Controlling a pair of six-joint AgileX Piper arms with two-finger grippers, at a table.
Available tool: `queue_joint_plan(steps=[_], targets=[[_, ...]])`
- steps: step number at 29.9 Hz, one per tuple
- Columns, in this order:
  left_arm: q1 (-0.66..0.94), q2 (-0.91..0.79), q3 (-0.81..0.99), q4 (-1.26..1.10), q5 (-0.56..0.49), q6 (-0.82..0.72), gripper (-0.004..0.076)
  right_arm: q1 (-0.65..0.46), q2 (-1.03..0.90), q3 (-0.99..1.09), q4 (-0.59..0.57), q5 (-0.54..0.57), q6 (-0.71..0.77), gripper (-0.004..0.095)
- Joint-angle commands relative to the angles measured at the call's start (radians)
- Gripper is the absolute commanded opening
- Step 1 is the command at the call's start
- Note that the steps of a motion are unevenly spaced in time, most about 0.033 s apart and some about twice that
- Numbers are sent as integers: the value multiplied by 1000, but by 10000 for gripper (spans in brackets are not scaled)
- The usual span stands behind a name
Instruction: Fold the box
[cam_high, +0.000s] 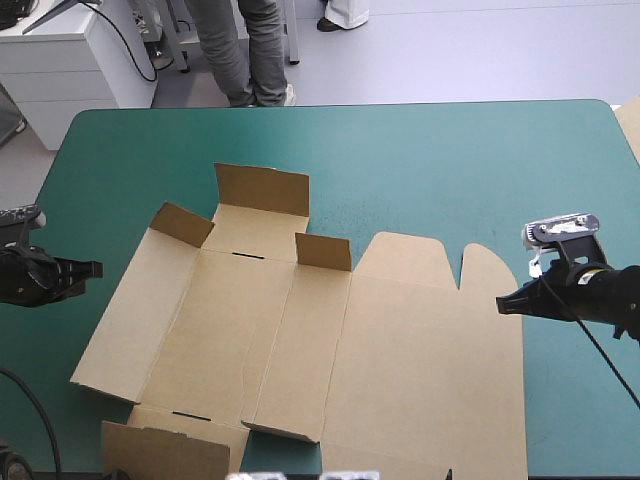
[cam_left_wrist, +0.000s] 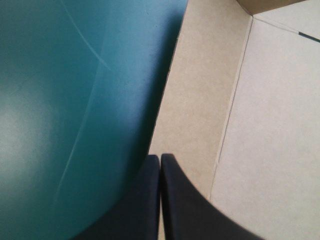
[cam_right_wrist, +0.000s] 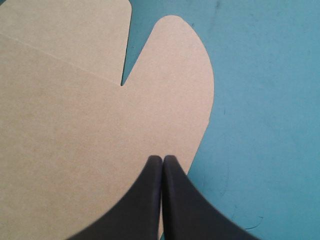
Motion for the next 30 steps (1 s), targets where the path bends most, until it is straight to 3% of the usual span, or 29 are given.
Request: queue_joint_plan(steps=[1,5,10,12,23,30], targets=[[1,-15,-31,-18,-36,4,-6,-11,-18,-24,31,-51,-22,-19],[1,-14,-31,66,-35,4,70,-11,-18,-24,33,-51,-24,-20],[1,-4,-31,134,10,0,388,-11,-18,-24,33,-53,-24,-21],[1,17,-31,117,24,-6,454,-11,-18,-24,33,-55,-27,-21],[1,217,-29,40,113,81,457,-11,-18,-23,33,-53,-28,-21],[1,312,-28,-23,113,117,457,-11,-18,-23,31,-50,-28,-21]])
